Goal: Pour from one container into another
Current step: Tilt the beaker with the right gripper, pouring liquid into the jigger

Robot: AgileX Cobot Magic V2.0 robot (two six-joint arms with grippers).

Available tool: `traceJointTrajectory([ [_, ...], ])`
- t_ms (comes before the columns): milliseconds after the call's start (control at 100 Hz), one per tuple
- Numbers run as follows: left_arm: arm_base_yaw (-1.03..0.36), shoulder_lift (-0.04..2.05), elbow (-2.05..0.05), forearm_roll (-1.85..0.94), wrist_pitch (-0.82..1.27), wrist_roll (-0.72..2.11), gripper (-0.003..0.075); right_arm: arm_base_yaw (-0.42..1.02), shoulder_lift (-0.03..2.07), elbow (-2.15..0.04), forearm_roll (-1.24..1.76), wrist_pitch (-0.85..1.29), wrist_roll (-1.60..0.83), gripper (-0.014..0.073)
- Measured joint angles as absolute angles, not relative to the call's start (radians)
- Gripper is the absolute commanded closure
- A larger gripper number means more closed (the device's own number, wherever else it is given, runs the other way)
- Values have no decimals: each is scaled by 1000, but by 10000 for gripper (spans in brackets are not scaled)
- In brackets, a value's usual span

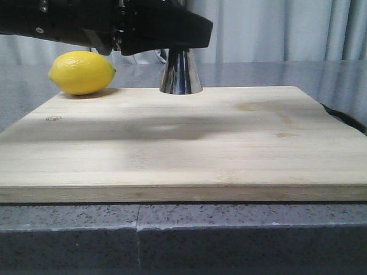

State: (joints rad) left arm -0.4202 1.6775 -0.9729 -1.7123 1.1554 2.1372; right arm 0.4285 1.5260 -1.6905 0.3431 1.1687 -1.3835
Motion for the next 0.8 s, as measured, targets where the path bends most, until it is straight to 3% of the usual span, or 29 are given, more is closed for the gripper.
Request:
traceJointTrajectory([
  [800,-420,1677,-973,-1685,1155,2107,739,529,1525,-1690,170,1139,-1382,515],
])
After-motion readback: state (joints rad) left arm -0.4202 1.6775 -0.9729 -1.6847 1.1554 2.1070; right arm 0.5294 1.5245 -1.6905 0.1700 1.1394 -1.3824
